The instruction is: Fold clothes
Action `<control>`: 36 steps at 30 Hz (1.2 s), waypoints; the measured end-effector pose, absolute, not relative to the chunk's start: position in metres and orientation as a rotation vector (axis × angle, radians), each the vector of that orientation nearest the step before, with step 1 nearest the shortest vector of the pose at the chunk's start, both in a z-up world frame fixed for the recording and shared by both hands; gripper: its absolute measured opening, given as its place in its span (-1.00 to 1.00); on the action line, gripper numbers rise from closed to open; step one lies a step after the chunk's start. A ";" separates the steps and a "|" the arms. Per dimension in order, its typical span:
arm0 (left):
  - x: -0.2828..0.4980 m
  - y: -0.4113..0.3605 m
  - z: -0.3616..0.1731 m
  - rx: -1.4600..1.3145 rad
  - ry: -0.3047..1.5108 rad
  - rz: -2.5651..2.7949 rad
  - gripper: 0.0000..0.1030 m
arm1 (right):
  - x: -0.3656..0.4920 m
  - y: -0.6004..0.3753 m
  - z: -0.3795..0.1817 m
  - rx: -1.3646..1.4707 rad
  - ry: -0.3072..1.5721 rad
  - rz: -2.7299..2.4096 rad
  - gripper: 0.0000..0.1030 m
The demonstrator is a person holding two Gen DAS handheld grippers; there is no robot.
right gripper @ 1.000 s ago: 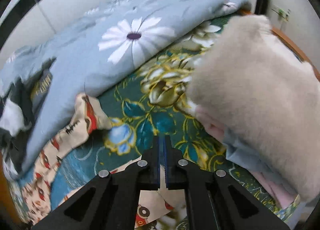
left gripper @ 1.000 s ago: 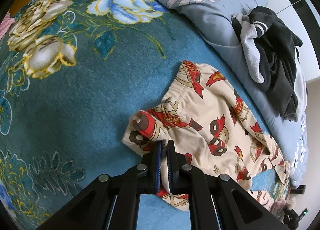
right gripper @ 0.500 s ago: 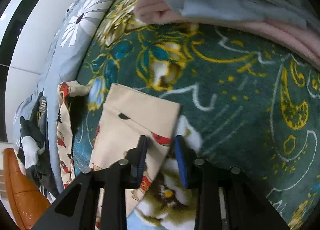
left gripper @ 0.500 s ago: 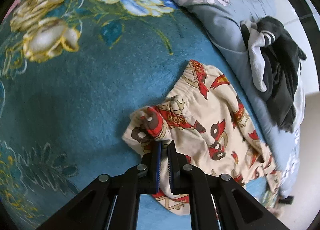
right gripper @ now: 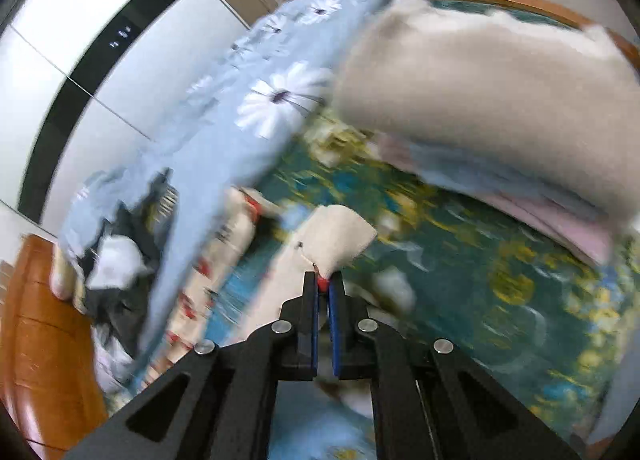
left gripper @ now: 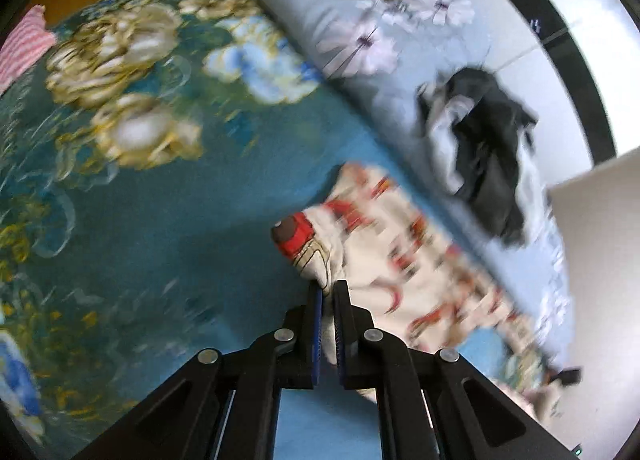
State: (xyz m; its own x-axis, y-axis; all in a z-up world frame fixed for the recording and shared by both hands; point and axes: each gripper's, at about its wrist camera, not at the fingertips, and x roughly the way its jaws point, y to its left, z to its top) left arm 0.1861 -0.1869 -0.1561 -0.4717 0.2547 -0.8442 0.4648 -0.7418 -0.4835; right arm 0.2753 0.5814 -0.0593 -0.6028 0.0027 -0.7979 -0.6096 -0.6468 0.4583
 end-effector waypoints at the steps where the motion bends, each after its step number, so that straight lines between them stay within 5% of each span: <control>1: 0.198 -0.187 -0.167 1.565 1.066 -2.313 -0.89 | 0.286 0.581 -0.078 -1.192 1.047 2.231 -0.91; 6: 0.221 -0.196 -0.205 1.614 1.161 -2.168 -0.89 | 0.322 0.583 -0.156 -1.366 1.080 1.967 -0.91; 13: 0.209 -0.208 -0.192 1.662 1.126 -2.197 -0.80 | 0.310 0.584 -0.148 -1.371 1.050 1.996 -0.88; 21: 0.168 -0.224 -0.163 1.606 0.954 -2.178 -0.63 | 0.284 0.587 -0.116 -1.376 0.599 1.928 -0.43; 27: 0.081 -0.170 -0.167 1.625 0.866 -2.270 -0.61 | 0.172 0.587 -0.131 -1.336 1.058 2.180 -0.43; 31: 0.040 -0.146 -0.175 1.681 0.581 -2.276 -0.41 | 0.085 0.588 -0.161 -1.342 1.416 2.175 -0.43; 36: 0.023 -0.145 -0.194 1.722 0.526 -2.253 -0.09 | 0.065 0.589 -0.200 -1.220 1.853 2.009 -0.43</control>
State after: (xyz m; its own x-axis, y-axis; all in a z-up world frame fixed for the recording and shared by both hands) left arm 0.0231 -0.1448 -0.1945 -0.2657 0.0153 -0.9639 0.4128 -0.9018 -0.1281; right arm 0.0650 0.5889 -0.2001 -0.6584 -0.4022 -0.6362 -0.6017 -0.2265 0.7659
